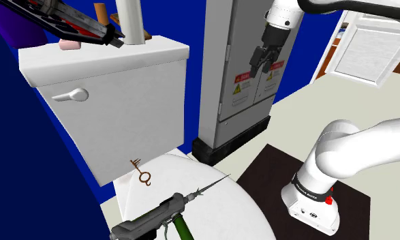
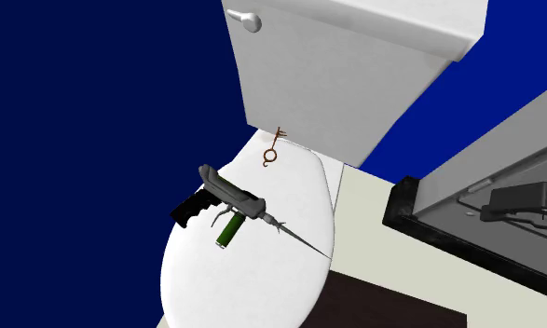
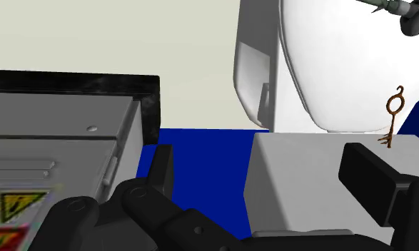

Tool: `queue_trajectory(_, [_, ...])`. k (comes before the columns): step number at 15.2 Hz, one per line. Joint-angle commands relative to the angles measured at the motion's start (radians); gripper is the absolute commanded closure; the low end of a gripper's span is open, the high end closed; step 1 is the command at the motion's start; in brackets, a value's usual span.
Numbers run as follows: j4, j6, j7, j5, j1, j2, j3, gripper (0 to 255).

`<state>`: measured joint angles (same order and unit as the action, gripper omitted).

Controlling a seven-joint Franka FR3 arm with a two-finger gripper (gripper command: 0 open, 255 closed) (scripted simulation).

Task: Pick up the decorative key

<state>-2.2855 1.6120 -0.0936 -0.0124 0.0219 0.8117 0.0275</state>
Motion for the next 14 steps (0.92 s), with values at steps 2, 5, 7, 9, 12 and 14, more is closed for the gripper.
queue_trajectory(2, [-0.014, 0.024, -0.016, -0.007, 0.005, -0.01, -0.018, 0])
queue_trajectory(5, [-0.049, 0.096, -0.064, -0.028, 0.021, -0.049, -0.071, 0])
queue_trajectory(7, [-0.066, 0.145, -0.096, -0.041, 0.031, -0.081, -0.106, 0])
queue_trajectory(9, [-0.078, 0.194, -0.129, -0.051, 0.041, -0.118, -0.142, 0])
queue_trajectory(12, [-0.087, 0.267, -0.178, -0.062, 0.053, -0.184, -0.196, 0])
queue_trajectory(14, [-0.087, 0.315, -0.212, -0.065, 0.059, -0.234, -0.232, 0])
